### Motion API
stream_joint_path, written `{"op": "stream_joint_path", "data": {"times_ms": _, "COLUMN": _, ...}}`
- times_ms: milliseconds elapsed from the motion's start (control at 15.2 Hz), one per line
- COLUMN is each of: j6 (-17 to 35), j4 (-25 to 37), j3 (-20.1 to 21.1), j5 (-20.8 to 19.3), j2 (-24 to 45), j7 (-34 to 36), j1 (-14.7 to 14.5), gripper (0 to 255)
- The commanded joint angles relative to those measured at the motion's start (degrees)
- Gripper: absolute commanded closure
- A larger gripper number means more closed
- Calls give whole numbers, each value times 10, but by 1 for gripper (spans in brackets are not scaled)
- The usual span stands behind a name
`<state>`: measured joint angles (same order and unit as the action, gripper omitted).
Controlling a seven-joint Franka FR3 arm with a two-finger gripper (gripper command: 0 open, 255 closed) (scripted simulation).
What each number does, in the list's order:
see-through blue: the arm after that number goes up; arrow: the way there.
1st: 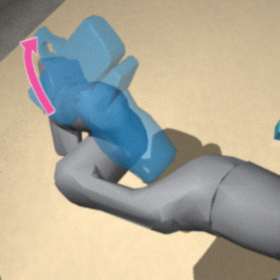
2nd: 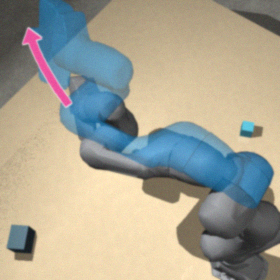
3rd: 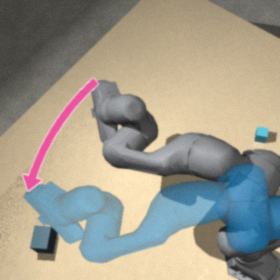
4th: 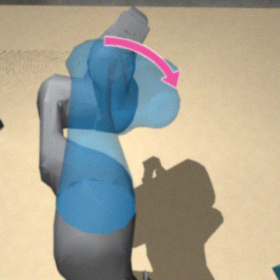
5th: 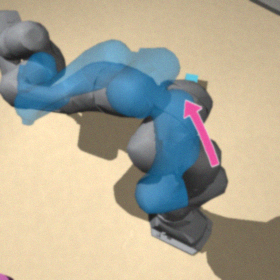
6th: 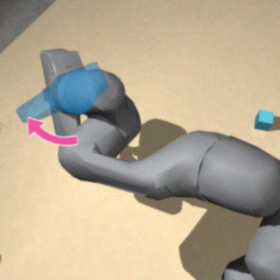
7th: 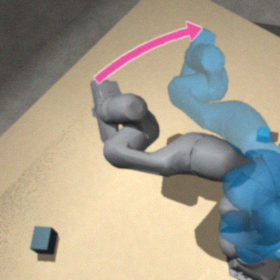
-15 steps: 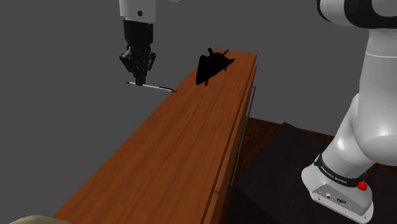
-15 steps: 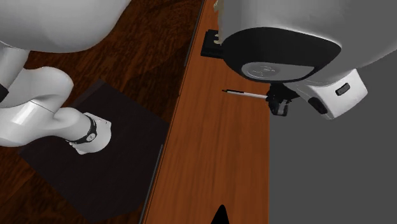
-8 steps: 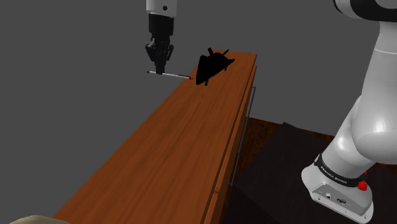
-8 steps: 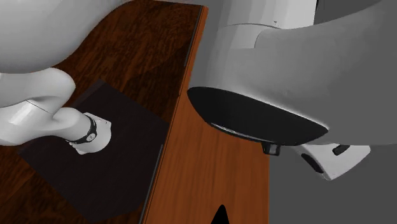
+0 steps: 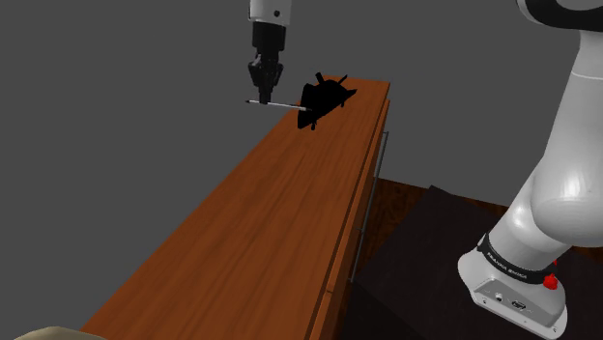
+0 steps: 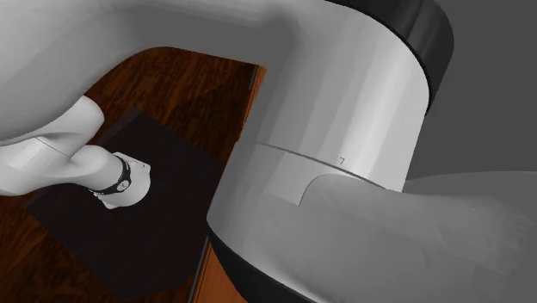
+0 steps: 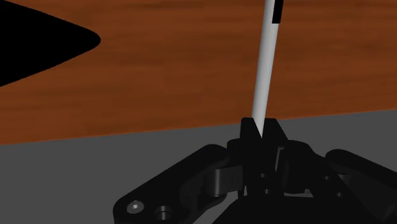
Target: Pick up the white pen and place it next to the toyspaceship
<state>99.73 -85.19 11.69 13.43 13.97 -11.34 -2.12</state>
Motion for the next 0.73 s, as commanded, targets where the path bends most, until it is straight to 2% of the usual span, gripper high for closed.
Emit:
{"op": "stream_joint_path", "data": {"times_ms": 0, "j6": 13, "j4": -13, "j3": -1, "j5": 1, "j2": 1, "j7": -5, "j1": 1, "gripper": 255}}
{"op": "stream_joint_path", "data": {"times_ms": 660, "j6": 86, "j4": -84, "j3": -1, "j5": 5, "j2": 4, "j7": -23, "j1": 0, "gripper": 255}}
